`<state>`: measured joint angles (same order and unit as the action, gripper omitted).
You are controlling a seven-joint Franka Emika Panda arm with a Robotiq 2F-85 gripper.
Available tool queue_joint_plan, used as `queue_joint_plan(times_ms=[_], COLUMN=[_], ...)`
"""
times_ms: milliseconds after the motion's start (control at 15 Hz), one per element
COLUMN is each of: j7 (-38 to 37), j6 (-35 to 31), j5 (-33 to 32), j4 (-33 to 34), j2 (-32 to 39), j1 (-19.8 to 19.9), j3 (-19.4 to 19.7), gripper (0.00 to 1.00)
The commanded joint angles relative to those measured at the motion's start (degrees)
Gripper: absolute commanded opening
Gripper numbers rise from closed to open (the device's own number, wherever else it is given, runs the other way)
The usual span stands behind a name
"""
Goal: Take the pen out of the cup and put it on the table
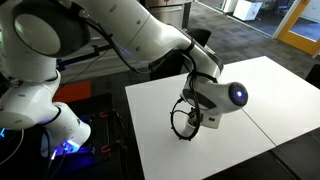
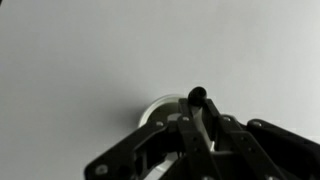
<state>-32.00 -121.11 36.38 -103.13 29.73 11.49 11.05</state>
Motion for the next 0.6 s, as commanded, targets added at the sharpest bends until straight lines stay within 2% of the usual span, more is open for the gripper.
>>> queue_joint_plan(times_ms=[0,533], j7=[-1.4,-1.9], j6=[-4.3,-12.6], j5=[-1.1,-3.4], j4=[-7.0,-16.1], j2=[-7.0,-16.5], j1=[-2.0,-5.1], j3=[0.2,-0.5], gripper=[0.05,0.05])
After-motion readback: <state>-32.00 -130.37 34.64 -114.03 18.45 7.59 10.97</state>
